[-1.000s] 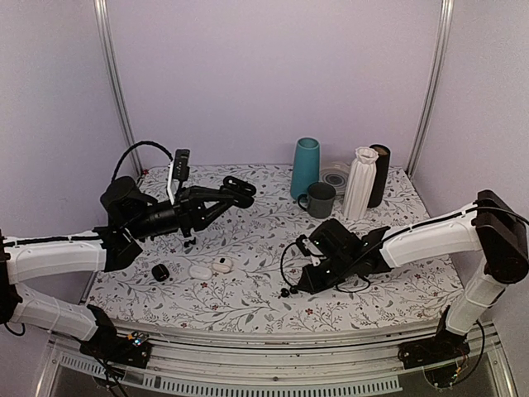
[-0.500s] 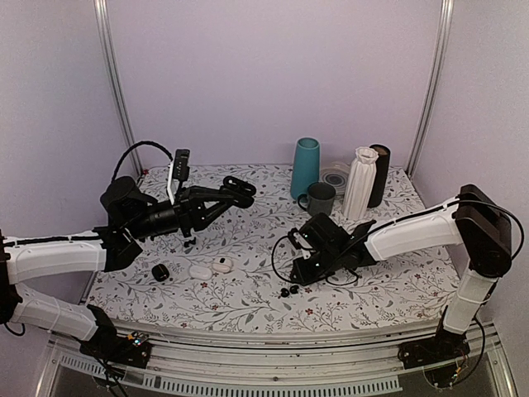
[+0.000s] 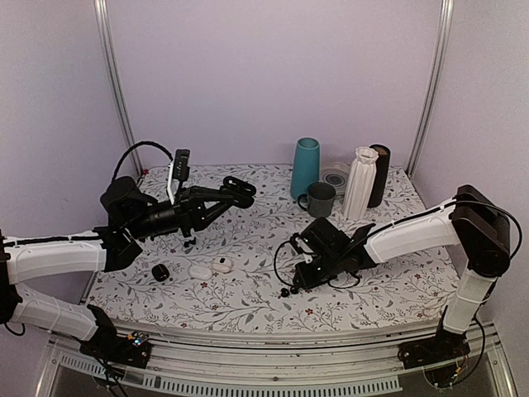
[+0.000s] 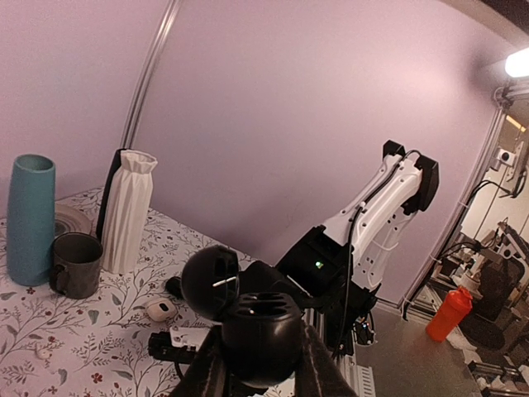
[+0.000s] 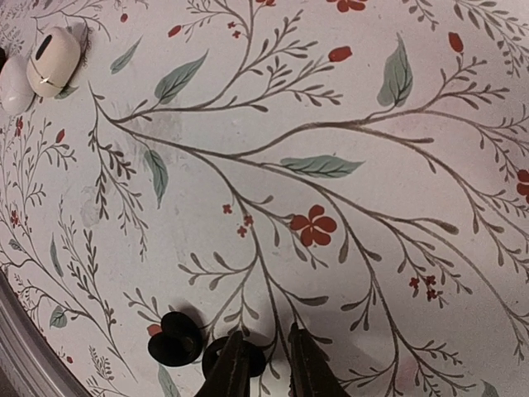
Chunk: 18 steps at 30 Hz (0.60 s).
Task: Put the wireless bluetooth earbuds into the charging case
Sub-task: Adjust the earbuds at the center of the board.
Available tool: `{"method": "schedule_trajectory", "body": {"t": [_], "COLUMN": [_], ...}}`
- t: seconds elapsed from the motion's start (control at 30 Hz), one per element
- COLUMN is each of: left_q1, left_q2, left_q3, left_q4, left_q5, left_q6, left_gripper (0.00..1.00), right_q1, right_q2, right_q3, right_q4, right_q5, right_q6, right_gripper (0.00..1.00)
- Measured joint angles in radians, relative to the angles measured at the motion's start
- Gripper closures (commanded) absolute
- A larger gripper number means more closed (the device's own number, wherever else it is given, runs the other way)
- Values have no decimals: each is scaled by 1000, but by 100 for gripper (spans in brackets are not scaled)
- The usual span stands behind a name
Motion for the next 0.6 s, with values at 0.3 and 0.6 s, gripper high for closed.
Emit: {"method": "schedule_trajectory", "body": {"t": [0.3, 0.6], "left_q1": [0, 0], "left_q2": [13, 19], "left_q3": [0, -2], "left_q4": [9, 24], "left_q5": [4, 10], "left_q6": [-1, -5], "left_gripper": [100, 100], "right_q1": [9, 64], "right_q2": [-60, -77], "right_q3": [-53, -93], "right_q4": [-13, -16], "right_q5": [2, -3], "right_q6": [29, 89], "right_gripper": [82, 82]}}
